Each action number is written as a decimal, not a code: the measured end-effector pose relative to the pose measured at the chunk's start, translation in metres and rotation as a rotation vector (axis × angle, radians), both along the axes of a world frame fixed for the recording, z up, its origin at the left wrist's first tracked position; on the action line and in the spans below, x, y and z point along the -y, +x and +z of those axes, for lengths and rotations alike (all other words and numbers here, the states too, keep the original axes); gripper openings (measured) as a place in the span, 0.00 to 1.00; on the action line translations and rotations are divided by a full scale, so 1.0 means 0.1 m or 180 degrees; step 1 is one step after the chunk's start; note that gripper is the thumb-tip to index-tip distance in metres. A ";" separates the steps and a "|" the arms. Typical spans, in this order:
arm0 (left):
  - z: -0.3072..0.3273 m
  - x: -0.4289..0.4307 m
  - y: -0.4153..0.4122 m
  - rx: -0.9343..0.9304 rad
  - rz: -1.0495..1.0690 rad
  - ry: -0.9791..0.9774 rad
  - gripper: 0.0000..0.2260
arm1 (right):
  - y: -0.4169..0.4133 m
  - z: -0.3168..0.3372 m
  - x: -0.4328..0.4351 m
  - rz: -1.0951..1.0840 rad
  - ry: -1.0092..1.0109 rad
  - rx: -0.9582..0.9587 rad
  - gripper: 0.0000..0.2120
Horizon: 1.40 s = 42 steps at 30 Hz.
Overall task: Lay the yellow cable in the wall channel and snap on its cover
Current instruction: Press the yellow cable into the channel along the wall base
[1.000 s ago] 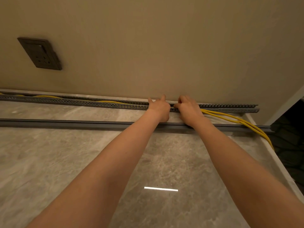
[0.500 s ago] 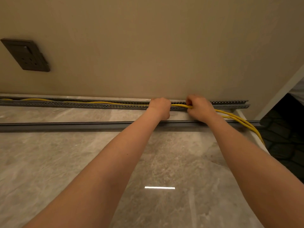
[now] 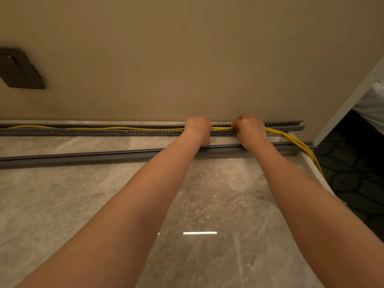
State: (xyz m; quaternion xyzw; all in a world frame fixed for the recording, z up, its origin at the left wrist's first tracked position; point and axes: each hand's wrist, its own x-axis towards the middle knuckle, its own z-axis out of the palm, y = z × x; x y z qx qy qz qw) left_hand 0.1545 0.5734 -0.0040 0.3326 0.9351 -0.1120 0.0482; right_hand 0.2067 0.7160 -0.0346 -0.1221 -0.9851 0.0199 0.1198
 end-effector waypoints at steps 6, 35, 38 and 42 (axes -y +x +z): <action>-0.06 -0.15 0.14 -0.0139 -0.0137 0.0532 0.14 | 0.05 -0.02 0.03 0.0042 -0.0058 0.0103 0.18; 0.06 -1.01 0.46 -0.0280 -0.0680 0.0609 0.13 | 0.45 0.07 -0.72 -0.0767 0.0082 0.0245 0.16; 0.04 -1.11 0.53 -0.0151 -0.0736 0.0736 0.14 | 0.47 0.07 -0.76 -0.0695 0.0048 0.0224 0.14; 0.02 -1.13 0.45 -0.0081 -0.0575 0.0868 0.15 | 0.50 0.05 -0.80 -0.0510 0.0008 0.0240 0.15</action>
